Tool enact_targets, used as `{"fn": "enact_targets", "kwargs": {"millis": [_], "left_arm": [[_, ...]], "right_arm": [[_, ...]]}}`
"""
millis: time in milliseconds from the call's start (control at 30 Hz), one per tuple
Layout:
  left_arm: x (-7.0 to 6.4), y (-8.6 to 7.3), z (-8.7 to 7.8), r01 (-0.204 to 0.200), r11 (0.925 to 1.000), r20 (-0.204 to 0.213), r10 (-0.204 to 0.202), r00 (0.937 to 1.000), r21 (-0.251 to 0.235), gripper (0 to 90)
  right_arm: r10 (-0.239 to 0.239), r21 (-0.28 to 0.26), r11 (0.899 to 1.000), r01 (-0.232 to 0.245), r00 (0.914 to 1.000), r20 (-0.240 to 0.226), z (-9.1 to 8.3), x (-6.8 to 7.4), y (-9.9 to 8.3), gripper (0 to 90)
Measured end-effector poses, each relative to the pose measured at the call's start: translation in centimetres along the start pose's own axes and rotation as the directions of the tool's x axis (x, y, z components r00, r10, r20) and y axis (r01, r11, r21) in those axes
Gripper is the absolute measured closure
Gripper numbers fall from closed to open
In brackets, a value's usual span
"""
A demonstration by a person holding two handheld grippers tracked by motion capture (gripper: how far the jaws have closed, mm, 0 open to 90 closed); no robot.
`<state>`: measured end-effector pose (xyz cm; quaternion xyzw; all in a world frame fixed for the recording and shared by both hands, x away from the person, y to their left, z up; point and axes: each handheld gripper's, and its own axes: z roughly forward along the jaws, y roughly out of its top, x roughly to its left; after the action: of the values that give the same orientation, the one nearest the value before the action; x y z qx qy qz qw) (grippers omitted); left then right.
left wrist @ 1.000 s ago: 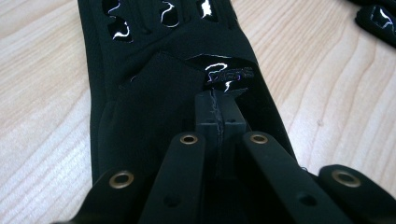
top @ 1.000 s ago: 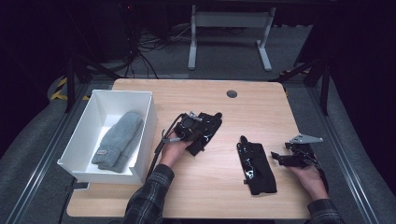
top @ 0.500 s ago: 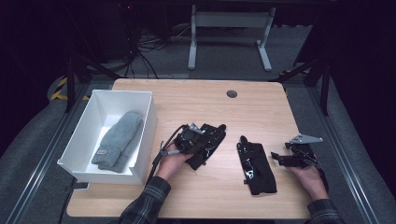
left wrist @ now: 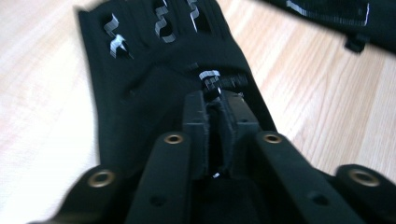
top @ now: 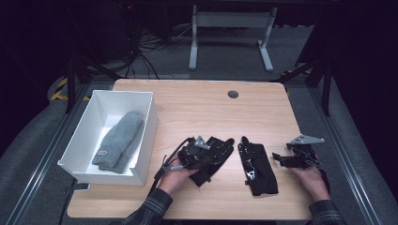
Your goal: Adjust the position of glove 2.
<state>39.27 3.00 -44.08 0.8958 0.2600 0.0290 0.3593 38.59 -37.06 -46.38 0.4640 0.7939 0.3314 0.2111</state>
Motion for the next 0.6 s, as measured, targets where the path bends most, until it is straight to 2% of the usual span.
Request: {"fn": "enact_targets", "kwargs": {"millis": [33,100,167,200,233,333,500,600], "left_arm": [[0.4,0.3,-0.6,0.002,0.9999,-0.025,-0.003,0.9997,-0.017,73.4],[1.1,0.4,-1.1,0.019,0.9991,-0.05,-0.021,0.9985,-0.038,69.5],[1.6,0.4,-1.2,0.034,0.9987,-0.063,-0.036,0.9974,-0.038,63.9],[2.2,0.4,-1.3,0.045,0.9983,-0.08,-0.048,0.9957,-0.038,63.9],[2.9,0.4,-1.3,0.066,0.9972,-0.081,-0.069,0.9943,-0.034,61.7],[3.8,0.3,-0.7,0.087,0.9961,-0.081,-0.088,0.9928,-0.016,60.2],[3.9,-0.4,0.5,0.094,0.9955,-0.08,-0.092,0.9925,0.012,59.4],[3.7,-0.5,0.9,0.087,0.9957,-0.079,-0.085,0.9932,0.032,63.4]], "right_arm": [[0.0,0.0,1.0,0.0,1.0,0.001,0.0,0.0,0.0,20.1],[0.0,0.0,1.0,0.0,1.0,0.001,0.0,0.0,0.0,20.1],[0.0,0.0,1.0,0.0,1.0,0.001,0.0,0.0,0.0,20.0],[0.0,0.0,1.0,0.0,1.0,0.0,0.0,0.0,0.0,20.0],[0.001,0.0,1.0,-0.001,1.0,-0.001,0.0,0.0,0.0,20.0],[0.001,-0.001,1.0,-0.001,1.0,-0.001,0.0,0.0,0.0,20.0],[0.001,0.0,1.0,-0.001,1.0,0.0,0.0,0.0,0.0,19.9],[-0.001,0.0,1.0,0.001,1.0,-0.002,0.0,0.0,0.0,19.8]]}}
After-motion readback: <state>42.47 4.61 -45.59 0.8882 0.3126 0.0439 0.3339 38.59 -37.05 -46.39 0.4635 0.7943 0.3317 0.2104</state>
